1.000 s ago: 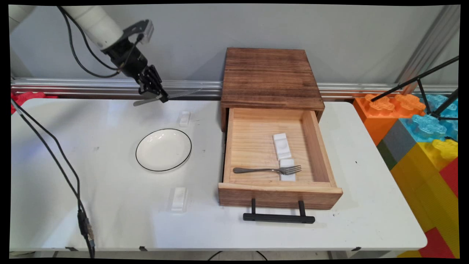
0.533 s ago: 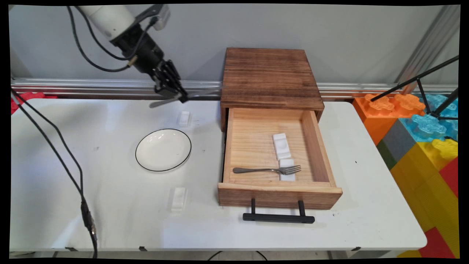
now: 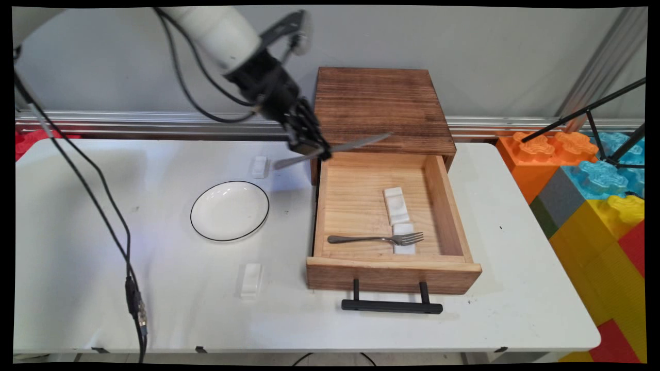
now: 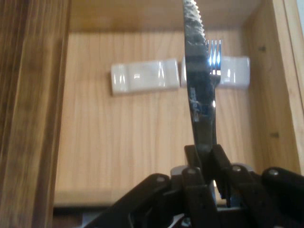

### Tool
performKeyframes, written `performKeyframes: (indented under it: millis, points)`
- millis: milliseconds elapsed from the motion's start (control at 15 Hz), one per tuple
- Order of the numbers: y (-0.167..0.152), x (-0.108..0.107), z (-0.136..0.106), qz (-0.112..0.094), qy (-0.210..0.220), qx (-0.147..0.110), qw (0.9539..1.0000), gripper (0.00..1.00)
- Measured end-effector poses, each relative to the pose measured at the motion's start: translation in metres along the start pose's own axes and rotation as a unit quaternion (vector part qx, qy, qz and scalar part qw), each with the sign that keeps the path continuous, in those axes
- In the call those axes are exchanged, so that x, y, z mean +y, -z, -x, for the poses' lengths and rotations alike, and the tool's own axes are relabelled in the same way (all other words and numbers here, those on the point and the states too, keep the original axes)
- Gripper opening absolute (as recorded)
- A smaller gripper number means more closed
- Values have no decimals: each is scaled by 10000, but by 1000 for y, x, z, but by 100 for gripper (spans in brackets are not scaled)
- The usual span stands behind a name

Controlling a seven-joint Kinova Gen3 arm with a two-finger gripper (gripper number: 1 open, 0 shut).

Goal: Place the picked object into the drawer

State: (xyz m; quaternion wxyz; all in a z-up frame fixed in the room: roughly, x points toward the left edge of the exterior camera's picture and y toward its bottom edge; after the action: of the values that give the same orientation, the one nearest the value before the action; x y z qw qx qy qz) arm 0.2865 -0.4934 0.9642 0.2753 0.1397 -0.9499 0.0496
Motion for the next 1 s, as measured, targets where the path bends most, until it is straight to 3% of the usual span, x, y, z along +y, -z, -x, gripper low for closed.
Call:
performKeyframes:
  millis: [400,1000]
  points:
    - [-61,6,-47,-170,-46,130,9998,0]
    - [-134,-4,-58,-239,-50,104,9996,0]
